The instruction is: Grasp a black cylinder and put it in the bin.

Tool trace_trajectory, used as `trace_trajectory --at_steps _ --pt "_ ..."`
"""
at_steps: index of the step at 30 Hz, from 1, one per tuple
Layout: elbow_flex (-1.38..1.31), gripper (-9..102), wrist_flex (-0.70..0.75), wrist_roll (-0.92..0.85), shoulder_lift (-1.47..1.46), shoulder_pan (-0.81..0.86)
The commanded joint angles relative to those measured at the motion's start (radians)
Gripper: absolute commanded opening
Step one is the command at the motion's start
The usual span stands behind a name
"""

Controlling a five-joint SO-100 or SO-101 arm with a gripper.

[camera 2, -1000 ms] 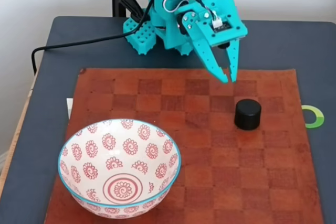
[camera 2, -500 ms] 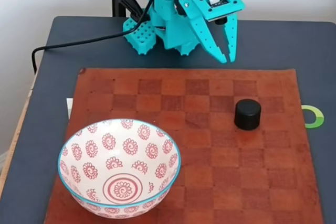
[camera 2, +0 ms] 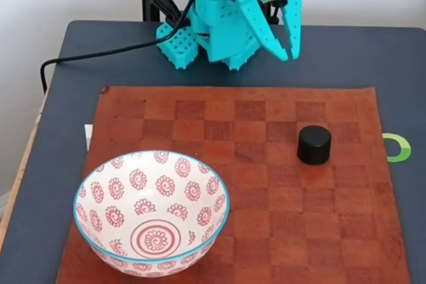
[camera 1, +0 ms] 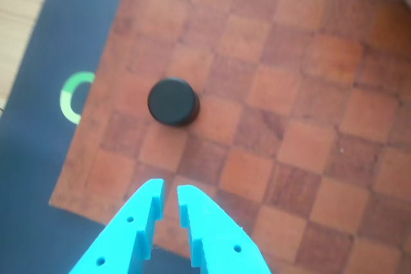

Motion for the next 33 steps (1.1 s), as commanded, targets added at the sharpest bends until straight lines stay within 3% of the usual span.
trace_trajectory --at_steps 1,8,16,22,33 --pt "-0.117 0 -0.011 0.003 -0.189 -0.006" --pt "-0.224 0 -0.14 0.009 -0.515 -0.069" --pt "-0.224 1 -0.291 0.009 -0.676 -0.08" --pt "-0.224 15 -0.341 0.064 -0.724 -0.124" --pt "-0.264 26 -0.342 0.124 -0.795 -0.169"
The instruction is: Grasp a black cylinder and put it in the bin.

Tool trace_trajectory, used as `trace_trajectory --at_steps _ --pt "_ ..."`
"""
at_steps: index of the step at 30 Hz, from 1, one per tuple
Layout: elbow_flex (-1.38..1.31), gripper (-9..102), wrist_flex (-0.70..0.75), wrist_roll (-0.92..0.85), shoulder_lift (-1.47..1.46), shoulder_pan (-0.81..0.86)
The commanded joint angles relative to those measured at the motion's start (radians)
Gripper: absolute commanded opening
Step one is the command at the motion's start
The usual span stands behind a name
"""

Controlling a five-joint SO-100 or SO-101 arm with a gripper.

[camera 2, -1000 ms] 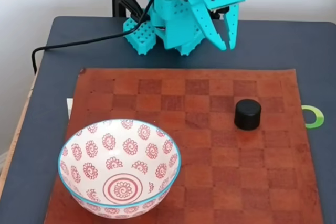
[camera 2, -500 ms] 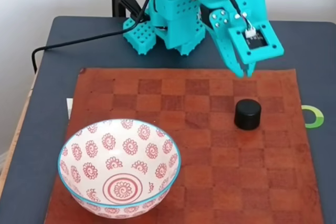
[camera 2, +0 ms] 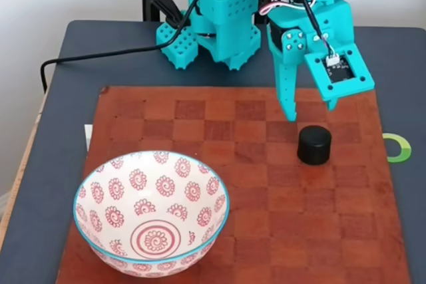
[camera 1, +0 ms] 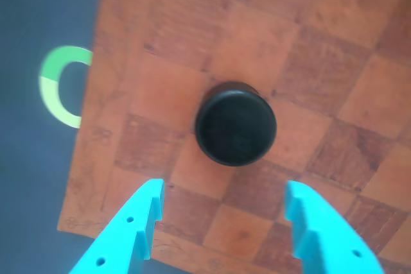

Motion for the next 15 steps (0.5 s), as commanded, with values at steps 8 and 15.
trace_trajectory --at_steps 8,15 --pt "-0.149 27 -0.002 0.005 -0.167 0.012" --pt "-0.181 26 -0.008 0.009 -0.256 0.012"
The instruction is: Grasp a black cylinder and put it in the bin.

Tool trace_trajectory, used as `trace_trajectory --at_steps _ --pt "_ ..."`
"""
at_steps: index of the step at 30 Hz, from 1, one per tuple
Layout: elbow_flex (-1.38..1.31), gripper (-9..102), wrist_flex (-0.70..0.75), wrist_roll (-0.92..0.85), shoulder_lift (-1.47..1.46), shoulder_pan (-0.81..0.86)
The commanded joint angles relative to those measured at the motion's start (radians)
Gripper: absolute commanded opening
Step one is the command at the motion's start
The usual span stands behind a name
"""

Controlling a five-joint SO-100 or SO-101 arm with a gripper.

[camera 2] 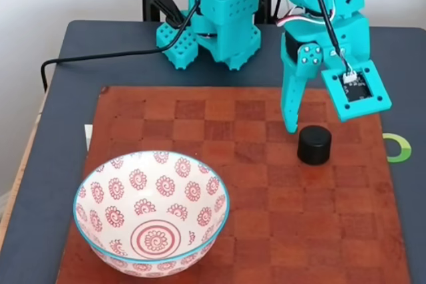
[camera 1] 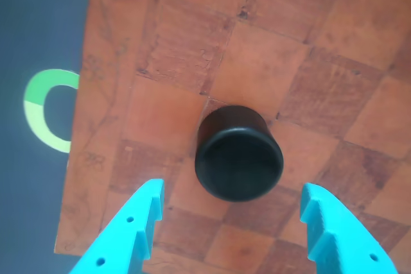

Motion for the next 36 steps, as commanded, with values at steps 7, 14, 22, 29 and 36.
trace_trajectory --at_steps 7,14,22,29,36 --pt "-0.04 26 -0.008 0.008 -0.058 0.006" --pt "-0.095 26 -0.008 0.005 -0.127 0.034" --pt "-0.127 26 -0.008 0.006 -0.189 0.038" --pt "-0.126 16 -0.008 0.006 -0.189 0.037" --pt "-0.123 11 -0.006 0.006 -0.19 0.038"
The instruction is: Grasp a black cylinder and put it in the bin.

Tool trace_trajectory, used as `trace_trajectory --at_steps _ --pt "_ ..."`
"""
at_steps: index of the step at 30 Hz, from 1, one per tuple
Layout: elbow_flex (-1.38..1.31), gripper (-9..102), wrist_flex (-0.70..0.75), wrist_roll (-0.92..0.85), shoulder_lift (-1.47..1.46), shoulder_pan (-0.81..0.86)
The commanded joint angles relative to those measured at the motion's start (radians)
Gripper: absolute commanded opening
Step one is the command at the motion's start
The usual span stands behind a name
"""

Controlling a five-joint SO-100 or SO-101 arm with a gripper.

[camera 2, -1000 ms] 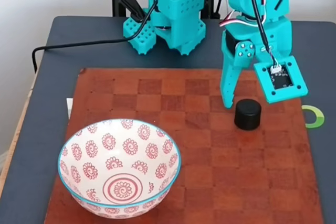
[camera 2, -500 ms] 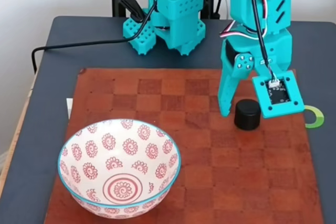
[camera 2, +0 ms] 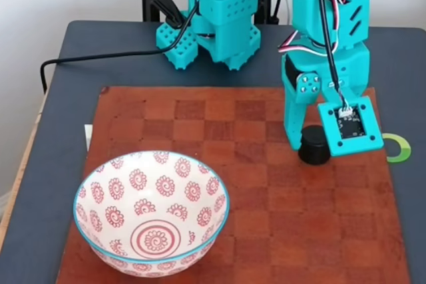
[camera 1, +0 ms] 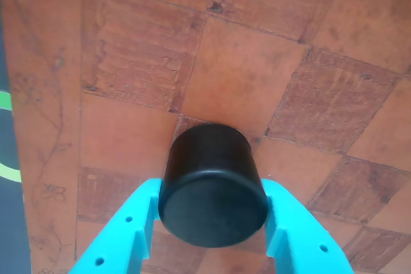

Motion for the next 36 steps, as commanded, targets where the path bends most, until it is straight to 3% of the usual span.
trace_trajectory --at_steps 1,7,19,36 --pt "-0.037 11 0.0 0.006 0.005 -0.003" --pt "-0.089 11 0.038 -0.005 0.02 -0.003" --pt "-0.446 11 0.399 -0.104 0.009 0.114" --pt "-0.663 11 0.402 -0.575 0.0 0.598"
